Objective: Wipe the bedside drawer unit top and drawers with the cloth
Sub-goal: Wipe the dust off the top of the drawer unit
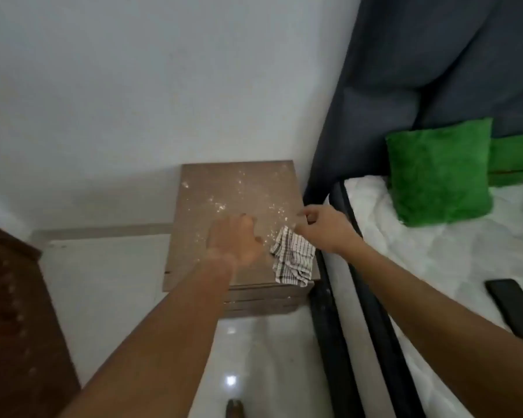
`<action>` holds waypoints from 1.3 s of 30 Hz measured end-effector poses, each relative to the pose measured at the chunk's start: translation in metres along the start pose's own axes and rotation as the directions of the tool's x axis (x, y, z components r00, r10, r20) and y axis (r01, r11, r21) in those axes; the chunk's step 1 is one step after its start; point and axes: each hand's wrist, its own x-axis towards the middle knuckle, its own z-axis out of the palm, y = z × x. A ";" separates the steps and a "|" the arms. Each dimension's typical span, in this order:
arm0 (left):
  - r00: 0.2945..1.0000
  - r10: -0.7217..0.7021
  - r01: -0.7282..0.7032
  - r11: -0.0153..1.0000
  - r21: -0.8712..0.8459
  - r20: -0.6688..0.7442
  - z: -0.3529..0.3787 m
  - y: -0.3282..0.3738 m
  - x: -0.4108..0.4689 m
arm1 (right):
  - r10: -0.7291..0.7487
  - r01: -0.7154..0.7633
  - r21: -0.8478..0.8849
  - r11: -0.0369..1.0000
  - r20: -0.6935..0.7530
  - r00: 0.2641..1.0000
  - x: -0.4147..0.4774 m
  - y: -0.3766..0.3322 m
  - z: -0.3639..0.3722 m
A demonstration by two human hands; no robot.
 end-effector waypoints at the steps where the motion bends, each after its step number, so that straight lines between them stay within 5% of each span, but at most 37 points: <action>1: 0.999 -0.001 0.000 1.000 0.019 0.040 0.025 -0.006 0.007 | 0.048 -0.046 -0.049 0.998 0.048 0.998 0.014 0.017 0.027; 4: 0.996 0.009 -0.017 0.996 0.082 0.092 0.114 -0.029 0.043 | 0.181 -0.171 -0.119 0.978 0.079 0.980 0.060 0.066 0.107; 7: 0.993 0.024 -0.035 0.995 0.093 0.116 0.180 -0.050 0.070 | 0.247 -0.255 -0.128 0.958 -0.071 0.966 0.101 0.091 0.166; 15: 0.997 0.062 -0.065 0.995 0.077 0.036 0.233 -0.080 0.141 | 0.266 -0.367 -0.257 0.894 -0.354 0.897 0.143 0.111 0.234; 20: 1.000 -0.024 0.023 0.989 0.144 0.007 0.221 -0.069 0.163 | 0.058 -0.187 -0.216 0.958 -0.494 0.867 0.151 0.131 0.222; 26: 0.993 -0.063 0.066 0.997 0.026 -0.098 0.187 -0.057 0.218 | 0.020 0.005 0.041 0.999 -0.580 0.814 0.202 0.116 0.164; 32: 0.989 -0.054 0.057 0.998 -0.024 0.135 0.187 -0.060 0.285 | -0.212 0.281 0.045 0.959 -0.545 0.811 0.290 0.064 0.105; 39: 0.957 -0.091 0.111 0.992 -0.057 0.276 0.189 -0.065 0.306 | -0.413 0.395 -0.131 0.909 -0.401 0.818 0.428 0.071 0.095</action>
